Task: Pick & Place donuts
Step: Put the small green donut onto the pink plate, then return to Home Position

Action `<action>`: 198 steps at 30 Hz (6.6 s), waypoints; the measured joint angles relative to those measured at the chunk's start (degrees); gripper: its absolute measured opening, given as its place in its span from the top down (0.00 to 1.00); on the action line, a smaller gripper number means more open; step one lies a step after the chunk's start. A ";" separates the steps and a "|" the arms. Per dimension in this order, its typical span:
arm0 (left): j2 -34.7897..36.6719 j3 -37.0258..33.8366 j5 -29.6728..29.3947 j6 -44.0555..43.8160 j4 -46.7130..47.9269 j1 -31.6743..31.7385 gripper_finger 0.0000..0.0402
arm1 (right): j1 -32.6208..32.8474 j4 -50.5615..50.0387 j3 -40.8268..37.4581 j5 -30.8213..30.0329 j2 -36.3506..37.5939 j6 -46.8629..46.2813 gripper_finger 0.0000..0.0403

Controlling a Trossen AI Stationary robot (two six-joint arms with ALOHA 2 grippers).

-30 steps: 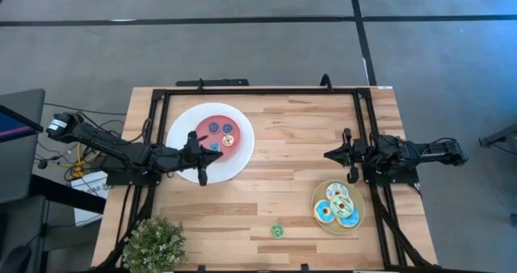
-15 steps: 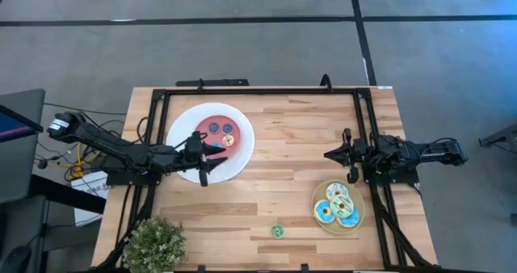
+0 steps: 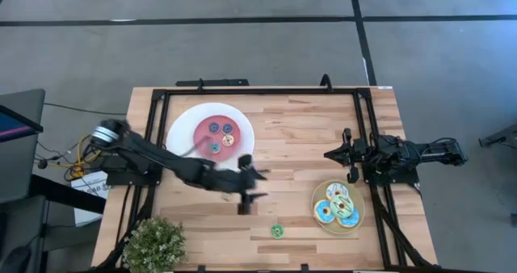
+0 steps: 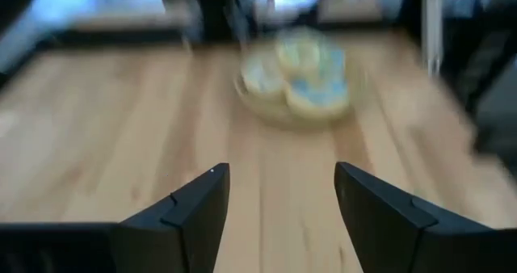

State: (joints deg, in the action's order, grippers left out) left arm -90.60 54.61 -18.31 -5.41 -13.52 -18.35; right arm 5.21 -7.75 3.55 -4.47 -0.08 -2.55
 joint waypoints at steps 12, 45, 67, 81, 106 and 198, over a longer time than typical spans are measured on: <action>-30.90 48.16 1.45 1.80 55.82 -4.62 0.46 | 0.00 0.04 0.00 -0.02 0.00 0.00 0.99; -51.20 67.35 12.95 4.30 58.38 -7.00 0.20 | 0.00 0.35 -0.07 -0.04 -0.05 0.00 0.99; -51.24 66.90 14.61 3.37 59.02 -6.65 0.51 | 0.00 0.20 -0.07 -0.02 -0.66 0.00 0.99; -47.74 78.60 13.97 7.74 67.66 4.27 0.52 | 0.00 0.31 -0.07 -0.02 -0.63 0.00 0.99; -31.89 54.40 8.68 -0.01 77.34 35.95 0.52 | 0.00 0.37 -0.07 -0.02 -0.63 0.00 0.99; 65.98 -53.53 13.26 -1.89 -8.35 17.70 1.00 | 0.02 0.39 -0.04 -0.02 -0.66 0.00 0.99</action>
State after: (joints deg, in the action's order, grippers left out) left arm -24.62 1.08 -5.05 -7.30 -21.88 -0.65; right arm 5.23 -7.35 3.51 -4.49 -0.73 -2.55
